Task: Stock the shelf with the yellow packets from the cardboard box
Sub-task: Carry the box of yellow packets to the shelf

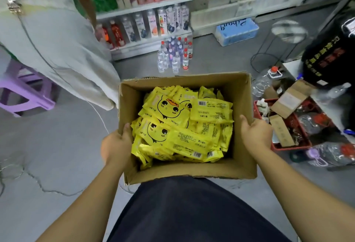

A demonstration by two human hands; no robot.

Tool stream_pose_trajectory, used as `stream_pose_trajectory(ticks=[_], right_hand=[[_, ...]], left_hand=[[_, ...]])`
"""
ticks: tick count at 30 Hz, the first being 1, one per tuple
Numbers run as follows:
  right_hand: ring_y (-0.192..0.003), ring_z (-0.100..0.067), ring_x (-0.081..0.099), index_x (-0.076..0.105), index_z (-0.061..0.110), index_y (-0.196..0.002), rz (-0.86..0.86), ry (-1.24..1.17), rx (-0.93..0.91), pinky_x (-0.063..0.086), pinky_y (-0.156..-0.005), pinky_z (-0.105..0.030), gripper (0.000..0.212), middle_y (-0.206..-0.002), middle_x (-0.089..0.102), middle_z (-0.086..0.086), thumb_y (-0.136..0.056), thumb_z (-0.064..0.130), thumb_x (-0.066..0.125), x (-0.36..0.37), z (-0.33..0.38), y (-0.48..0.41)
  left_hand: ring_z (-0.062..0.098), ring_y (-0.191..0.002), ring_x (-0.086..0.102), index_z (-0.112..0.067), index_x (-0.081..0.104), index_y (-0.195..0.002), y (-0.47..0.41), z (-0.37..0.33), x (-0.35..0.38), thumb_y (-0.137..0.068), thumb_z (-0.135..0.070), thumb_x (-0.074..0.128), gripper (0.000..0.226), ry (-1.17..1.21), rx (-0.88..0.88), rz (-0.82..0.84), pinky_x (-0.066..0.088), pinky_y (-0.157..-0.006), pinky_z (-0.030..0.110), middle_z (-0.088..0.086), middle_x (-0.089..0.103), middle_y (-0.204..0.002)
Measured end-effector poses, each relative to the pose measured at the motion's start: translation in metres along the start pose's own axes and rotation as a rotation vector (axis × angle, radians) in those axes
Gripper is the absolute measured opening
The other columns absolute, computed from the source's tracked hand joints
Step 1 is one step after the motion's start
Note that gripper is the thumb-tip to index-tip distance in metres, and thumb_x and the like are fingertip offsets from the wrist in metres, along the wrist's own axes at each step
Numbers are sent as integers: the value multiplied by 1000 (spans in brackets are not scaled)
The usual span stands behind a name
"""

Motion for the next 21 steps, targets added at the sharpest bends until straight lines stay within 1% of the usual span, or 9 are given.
stream_pose_trajectory(ticks=[3,5,8,12,14,16,18,20,21], right_hand=[[-63,-42,61,48,4,-55,29,39,64,41,-57,-39,57,-57,54,-20,-97,41,60,38,8,-42],[-65,-41,61,47,4,-54,59,76,116,37,-57,-36,58,-59,55,-20,-98,40,59,61,25,-77],[-73,-43,63,52,1,-60,105,130,163,37,-61,-35,56,-70,63,-28,-98,42,56,87,73,-134],[-77,-45,64,51,3,-59,131,142,184,37,-63,-37,55,-75,65,-31,-99,42,56,109,145,-202],[-81,-46,64,58,-1,-64,144,146,181,36,-64,-37,55,-79,66,-33,-99,40,56,119,172,-226],[-82,-47,64,64,-11,-71,172,148,149,40,-66,-42,56,-80,66,-35,-100,37,56,127,195,-245],[-83,-48,63,64,-14,-73,200,149,122,44,-70,-44,56,-81,66,-36,-101,34,56,133,214,-265],[-84,-47,63,62,-10,-68,225,161,111,43,-69,-43,55,-82,66,-35,-101,34,55,138,230,-289],[-83,-47,63,57,-4,-62,231,159,102,40,-66,-41,54,-81,66,-33,-101,35,55,141,238,-301]], left_hand=[[40,-73,59,-4,51,-65,-66,-25,35,-104,-55,40,66,-76,49,58,43,-58,39,16,60,-69],[39,-74,59,-5,53,-65,-116,-48,56,-104,-57,37,67,-137,52,93,39,-58,37,17,61,-71],[38,-74,57,-4,54,-67,-191,-84,69,-105,-56,38,66,-180,49,130,32,-56,35,15,60,-71],[35,-77,53,-2,60,-75,-282,-124,74,-105,-54,39,63,-138,18,184,40,-67,38,17,62,-78],[36,-79,55,-1,63,-79,-317,-139,76,-105,-54,39,64,-150,17,177,40,-70,38,15,59,-78],[35,-79,52,-3,60,-73,-342,-152,76,-106,-52,39,62,-172,10,176,39,-70,38,13,55,-76],[34,-76,50,-6,53,-63,-362,-165,76,-106,-49,42,62,-164,-2,182,38,-68,38,12,53,-70],[36,-74,53,-8,52,-59,-379,-174,79,-106,-49,43,63,-164,-32,197,42,-67,38,14,56,-68],[38,-73,57,-8,54,-61,-387,-177,82,-105,-51,42,63,-167,-49,204,47,-67,39,15,59,-69]])
Point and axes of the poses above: each hand's wrist, its own y-axis away from the middle knuckle, its own x-axis out of the palm, z = x × y, the point moved 5 cm from there along -y, towards the middle knuckle
